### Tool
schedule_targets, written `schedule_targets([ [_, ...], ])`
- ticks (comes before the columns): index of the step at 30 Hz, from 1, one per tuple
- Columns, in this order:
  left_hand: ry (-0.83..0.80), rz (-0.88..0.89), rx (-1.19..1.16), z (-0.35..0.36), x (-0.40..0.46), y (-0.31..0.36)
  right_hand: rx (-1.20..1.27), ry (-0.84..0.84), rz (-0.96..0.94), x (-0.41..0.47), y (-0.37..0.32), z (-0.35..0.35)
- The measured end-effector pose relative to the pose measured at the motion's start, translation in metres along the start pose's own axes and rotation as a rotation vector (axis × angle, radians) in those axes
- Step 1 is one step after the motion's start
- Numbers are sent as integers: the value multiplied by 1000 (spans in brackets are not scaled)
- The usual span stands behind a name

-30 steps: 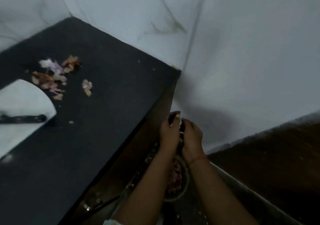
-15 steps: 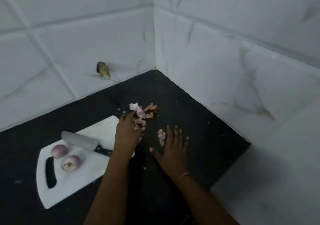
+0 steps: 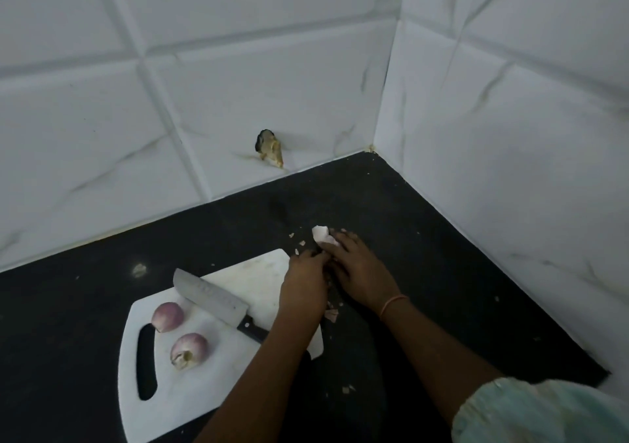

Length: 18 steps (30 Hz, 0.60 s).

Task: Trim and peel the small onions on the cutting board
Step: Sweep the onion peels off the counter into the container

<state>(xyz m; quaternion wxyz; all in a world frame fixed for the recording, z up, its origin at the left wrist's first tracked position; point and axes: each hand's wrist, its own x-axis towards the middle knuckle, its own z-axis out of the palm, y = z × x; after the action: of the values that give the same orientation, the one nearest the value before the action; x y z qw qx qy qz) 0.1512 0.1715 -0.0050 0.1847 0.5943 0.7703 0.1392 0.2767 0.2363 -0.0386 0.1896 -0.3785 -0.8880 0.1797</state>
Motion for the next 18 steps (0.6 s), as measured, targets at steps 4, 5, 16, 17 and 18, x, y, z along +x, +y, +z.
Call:
schedule_targets([
  [4, 66, -37, -63, 0, 4, 4, 222, 156, 102, -9, -2, -4],
  [5, 61, -69, -80, -1, 3, 5, 262, 215, 146, -10, -1, -4],
  [16, 40, -380, -1743, 11, -58, 71, 2009, 601, 788, -75, -58, -30],
  [17, 44, -381, -1812, 14, -70, 86, 2055, 645, 778, -87, -63, -37],
  [18, 55, -371, -1857, 16, -82, 98, 2066, 675, 772, -99, -68, -46],
])
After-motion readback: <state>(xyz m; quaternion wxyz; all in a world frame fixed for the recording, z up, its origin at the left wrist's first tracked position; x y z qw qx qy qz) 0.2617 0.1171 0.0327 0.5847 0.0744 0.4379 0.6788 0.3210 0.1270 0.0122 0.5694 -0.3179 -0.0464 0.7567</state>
